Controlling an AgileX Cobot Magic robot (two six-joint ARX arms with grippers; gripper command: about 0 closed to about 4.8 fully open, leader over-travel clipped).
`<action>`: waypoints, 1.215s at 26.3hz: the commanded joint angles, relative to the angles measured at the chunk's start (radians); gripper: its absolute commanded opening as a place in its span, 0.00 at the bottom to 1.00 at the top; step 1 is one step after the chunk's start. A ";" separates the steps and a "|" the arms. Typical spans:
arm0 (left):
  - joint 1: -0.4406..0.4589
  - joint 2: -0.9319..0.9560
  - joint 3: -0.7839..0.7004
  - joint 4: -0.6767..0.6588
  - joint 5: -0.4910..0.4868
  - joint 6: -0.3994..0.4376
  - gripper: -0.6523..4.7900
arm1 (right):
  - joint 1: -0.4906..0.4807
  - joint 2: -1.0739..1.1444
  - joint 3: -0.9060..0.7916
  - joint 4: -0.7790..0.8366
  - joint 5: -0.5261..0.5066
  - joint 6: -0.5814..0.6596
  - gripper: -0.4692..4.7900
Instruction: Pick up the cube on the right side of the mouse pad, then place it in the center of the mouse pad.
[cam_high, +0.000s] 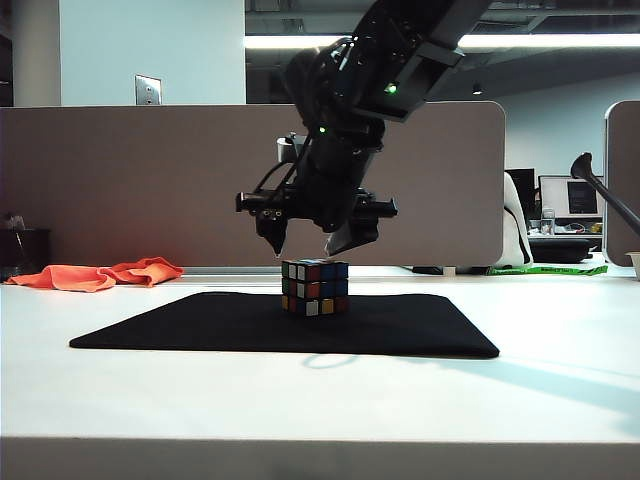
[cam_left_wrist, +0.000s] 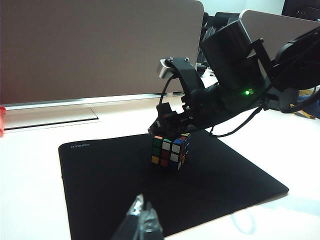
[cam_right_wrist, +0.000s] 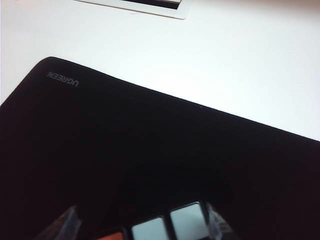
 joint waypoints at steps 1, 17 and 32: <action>0.001 0.001 0.003 0.016 -0.003 0.000 0.11 | 0.007 -0.006 0.004 0.033 0.029 0.011 0.73; 0.001 0.001 0.003 0.015 -0.003 0.001 0.11 | -0.038 -0.002 0.004 0.002 0.011 0.013 0.86; 0.001 0.001 0.003 0.014 -0.003 0.001 0.11 | -0.051 0.010 0.003 -0.066 -0.091 0.013 0.87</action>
